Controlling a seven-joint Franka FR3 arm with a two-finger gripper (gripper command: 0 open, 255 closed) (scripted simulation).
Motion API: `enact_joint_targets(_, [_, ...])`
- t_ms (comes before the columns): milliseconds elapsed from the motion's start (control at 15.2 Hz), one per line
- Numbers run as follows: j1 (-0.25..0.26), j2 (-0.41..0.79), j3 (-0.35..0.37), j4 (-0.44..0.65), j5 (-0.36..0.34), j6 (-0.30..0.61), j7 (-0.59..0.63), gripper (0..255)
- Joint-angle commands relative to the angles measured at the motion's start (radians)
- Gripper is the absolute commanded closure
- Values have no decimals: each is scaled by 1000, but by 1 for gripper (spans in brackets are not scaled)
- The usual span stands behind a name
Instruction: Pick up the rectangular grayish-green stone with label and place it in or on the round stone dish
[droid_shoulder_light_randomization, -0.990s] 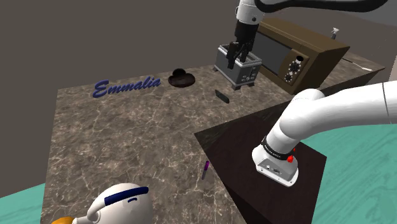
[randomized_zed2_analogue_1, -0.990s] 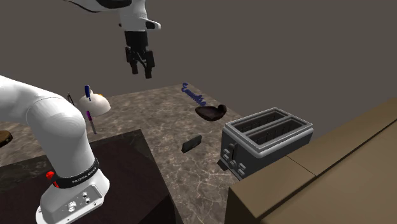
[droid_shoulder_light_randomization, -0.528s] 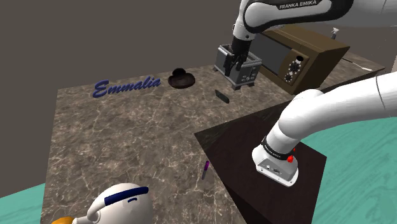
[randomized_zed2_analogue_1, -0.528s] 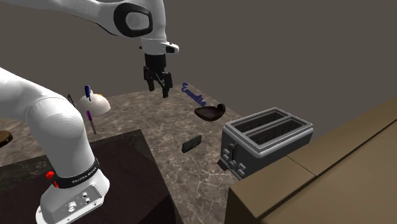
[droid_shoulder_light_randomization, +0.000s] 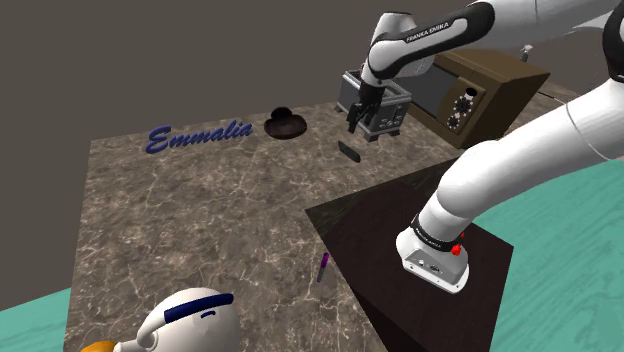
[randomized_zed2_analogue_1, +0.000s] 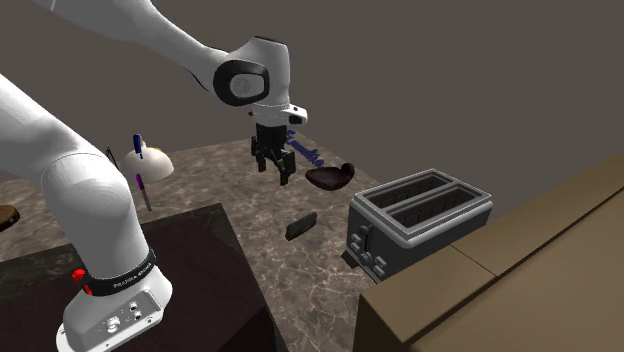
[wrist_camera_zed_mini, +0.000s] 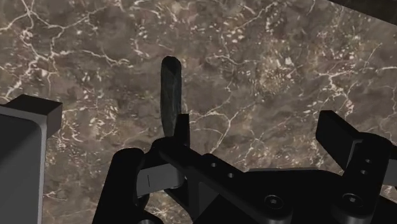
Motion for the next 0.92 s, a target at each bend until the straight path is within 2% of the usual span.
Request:
enact_joint_targets(0, [2,68,-32,-2,16,73,-38,0])
enact_joint_targets(264, [18,231,-99,22,89,208,-144,0])
enact_joint_targets(528, [41,413,-152,74,235,316,-296,0])
enact_joint_targets(660, [39,507,-158,112,334,354,-388,0])
enact_joint_targets(858, [37,551,-143,111,383,390,-423,0])
